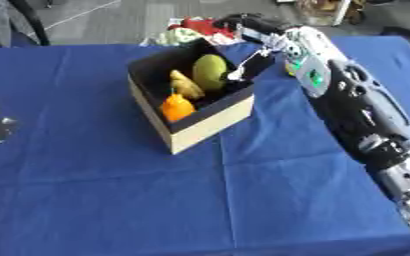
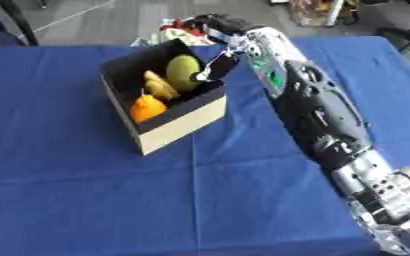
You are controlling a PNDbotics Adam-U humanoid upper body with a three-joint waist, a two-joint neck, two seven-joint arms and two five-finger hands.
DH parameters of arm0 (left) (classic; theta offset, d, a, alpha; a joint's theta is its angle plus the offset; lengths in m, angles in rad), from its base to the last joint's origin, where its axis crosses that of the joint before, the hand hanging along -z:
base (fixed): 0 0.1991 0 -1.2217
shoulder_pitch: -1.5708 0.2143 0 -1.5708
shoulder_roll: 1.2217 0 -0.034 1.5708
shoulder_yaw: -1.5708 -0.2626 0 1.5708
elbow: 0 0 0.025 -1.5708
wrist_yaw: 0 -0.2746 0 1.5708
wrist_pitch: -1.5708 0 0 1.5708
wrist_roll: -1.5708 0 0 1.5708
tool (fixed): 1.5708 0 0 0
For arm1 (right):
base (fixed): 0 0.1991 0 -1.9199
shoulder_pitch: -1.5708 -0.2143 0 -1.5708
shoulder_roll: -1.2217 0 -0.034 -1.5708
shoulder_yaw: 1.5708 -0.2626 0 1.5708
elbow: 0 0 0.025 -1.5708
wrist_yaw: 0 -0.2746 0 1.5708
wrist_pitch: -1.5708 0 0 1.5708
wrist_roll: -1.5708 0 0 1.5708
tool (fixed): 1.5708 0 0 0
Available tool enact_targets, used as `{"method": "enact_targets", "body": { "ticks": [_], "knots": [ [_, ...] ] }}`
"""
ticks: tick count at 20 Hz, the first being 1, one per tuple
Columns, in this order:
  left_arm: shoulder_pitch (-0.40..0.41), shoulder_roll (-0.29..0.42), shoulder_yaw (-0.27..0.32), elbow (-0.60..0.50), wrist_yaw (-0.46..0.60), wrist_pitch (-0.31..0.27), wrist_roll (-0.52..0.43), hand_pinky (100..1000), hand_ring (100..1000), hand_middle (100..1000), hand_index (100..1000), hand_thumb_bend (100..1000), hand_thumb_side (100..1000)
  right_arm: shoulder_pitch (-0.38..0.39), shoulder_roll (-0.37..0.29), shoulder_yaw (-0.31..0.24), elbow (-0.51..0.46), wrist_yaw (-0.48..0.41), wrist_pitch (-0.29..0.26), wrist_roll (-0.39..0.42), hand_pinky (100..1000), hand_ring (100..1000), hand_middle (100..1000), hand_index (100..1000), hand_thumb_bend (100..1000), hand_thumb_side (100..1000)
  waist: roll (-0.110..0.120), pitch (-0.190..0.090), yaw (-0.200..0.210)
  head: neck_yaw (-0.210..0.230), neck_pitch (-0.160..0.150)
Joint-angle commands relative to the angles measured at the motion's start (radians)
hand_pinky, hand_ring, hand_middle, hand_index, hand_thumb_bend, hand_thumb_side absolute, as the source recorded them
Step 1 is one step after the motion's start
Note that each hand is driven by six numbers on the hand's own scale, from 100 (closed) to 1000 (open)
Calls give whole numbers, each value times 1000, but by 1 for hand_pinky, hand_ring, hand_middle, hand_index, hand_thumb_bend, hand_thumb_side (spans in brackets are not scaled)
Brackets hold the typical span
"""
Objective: Pick up objects on the table and place them in the box.
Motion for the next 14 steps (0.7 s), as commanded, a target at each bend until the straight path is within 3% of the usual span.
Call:
{"method": "enact_targets", "body": {
  "ticks": [1, 6, 7, 8, 14],
  "knots": [
    [-6, 9, 8, -19, -2, 1, -4, 718, 674, 641, 816, 677, 446, -21, -57, -60, -9, -22, 54, -82, 867, 841, 854, 977, 475, 148, -3, -19, -2, -4, -11],
    [5, 8, 13, -15, -10, 3, -2, 717, 674, 641, 816, 675, 448, -25, -106, -167, 118, -83, 239, -292, 866, 806, 810, 940, 443, 121, -4, -20, -3, -12, -15],
    [5, 7, 14, -15, -10, 3, -2, 717, 674, 641, 816, 676, 448, -26, -110, -185, 161, -102, 271, -328, 864, 802, 806, 933, 377, 100, -4, -18, -2, -16, -18],
    [4, 5, 14, -16, -10, 3, -2, 717, 674, 641, 816, 676, 447, -25, -115, -203, 205, -130, 300, -356, 864, 803, 808, 928, 439, 136, -4, -15, 1, -21, -22],
    [-5, -7, 10, -20, -11, 3, -9, 718, 674, 641, 816, 645, 454, -20, -132, -237, 388, -235, 357, -419, 866, 807, 811, 927, 429, 168, 2, 1, 28, -59, -45]
  ]
}}
